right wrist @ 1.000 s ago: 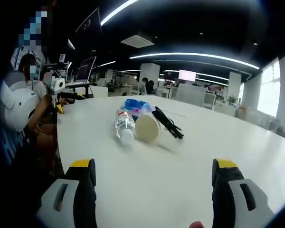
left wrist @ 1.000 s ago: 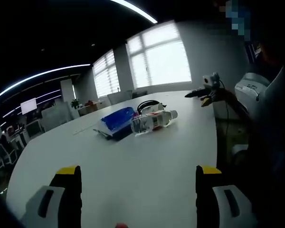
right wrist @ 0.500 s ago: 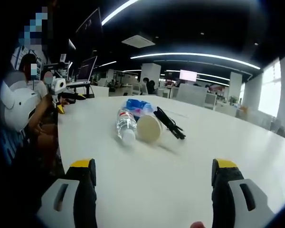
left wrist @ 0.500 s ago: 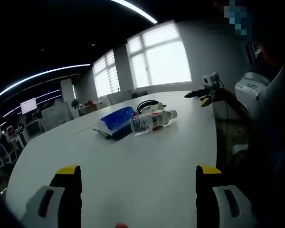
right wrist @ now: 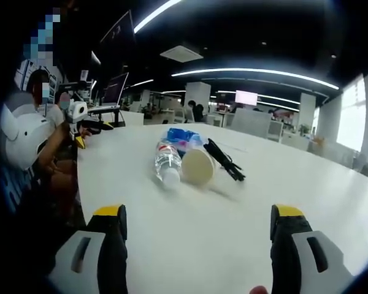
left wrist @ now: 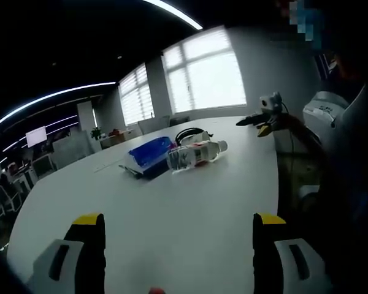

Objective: Arrange the tabletop items into an orderly group along one side of the table until the central work area is clear of visible clutter.

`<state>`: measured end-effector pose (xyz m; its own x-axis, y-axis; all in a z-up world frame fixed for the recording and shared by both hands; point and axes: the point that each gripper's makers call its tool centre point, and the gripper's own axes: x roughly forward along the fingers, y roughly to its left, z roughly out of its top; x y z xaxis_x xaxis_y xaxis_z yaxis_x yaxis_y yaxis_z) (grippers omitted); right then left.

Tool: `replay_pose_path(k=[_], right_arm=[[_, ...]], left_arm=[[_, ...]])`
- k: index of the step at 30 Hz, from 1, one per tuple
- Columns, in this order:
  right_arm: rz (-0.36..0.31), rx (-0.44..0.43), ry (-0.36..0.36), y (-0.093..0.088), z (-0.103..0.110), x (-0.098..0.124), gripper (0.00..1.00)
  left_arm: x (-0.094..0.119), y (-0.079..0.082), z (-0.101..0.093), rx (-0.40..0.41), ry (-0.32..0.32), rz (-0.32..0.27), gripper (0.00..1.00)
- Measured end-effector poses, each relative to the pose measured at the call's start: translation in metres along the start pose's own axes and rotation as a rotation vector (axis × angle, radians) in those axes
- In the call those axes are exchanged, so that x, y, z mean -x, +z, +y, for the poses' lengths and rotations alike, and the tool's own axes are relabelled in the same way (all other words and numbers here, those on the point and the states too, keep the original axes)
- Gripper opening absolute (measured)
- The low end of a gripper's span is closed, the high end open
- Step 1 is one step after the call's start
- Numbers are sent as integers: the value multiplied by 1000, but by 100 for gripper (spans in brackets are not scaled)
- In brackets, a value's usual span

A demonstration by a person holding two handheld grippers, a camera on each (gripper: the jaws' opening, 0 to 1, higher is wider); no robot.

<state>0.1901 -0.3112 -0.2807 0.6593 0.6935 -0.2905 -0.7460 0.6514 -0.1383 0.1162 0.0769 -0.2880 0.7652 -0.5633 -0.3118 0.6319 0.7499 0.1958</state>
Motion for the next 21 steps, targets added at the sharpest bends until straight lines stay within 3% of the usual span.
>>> replay_pose_path(k=[21], right_arm=[[-6, 7, 49, 2, 13, -6, 84]], left_arm=[[0, 2, -5, -14, -18, -3, 97]])
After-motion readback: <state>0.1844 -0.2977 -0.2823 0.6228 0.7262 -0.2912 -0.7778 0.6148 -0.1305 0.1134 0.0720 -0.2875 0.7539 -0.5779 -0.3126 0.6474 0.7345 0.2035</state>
